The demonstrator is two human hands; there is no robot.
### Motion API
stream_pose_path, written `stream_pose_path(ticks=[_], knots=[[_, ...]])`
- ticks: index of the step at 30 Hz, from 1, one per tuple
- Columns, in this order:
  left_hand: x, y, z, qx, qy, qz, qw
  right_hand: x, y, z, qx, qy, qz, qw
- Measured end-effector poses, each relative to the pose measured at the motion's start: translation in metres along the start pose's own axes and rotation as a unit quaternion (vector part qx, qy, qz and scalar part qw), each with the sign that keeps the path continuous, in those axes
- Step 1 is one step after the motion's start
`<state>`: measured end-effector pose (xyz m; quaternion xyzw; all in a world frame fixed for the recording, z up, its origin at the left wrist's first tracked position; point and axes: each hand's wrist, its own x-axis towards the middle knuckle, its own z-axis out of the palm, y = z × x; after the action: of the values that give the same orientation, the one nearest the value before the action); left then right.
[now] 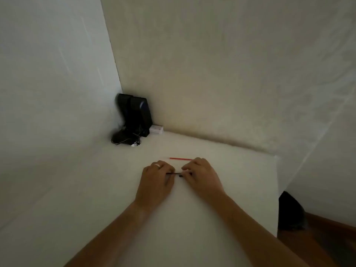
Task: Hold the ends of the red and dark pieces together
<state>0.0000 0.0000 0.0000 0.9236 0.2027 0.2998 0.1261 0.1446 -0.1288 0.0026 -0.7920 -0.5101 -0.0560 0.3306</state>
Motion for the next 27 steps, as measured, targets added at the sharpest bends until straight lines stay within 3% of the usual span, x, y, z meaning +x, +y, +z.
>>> stream_pose_path(ticks=[16, 27], knots=[[0.001, 0.005, 0.0, -0.009, 0.006, -0.011, 1.0, -0.01, -0.011, -0.006, -0.048, -0.01, -0.019, 0.999], [0.0, 0.01, 0.0, 0.021, 0.03, 0.034, 0.999, -0.013, -0.012, -0.009, -0.025, -0.002, -0.046, 0.999]])
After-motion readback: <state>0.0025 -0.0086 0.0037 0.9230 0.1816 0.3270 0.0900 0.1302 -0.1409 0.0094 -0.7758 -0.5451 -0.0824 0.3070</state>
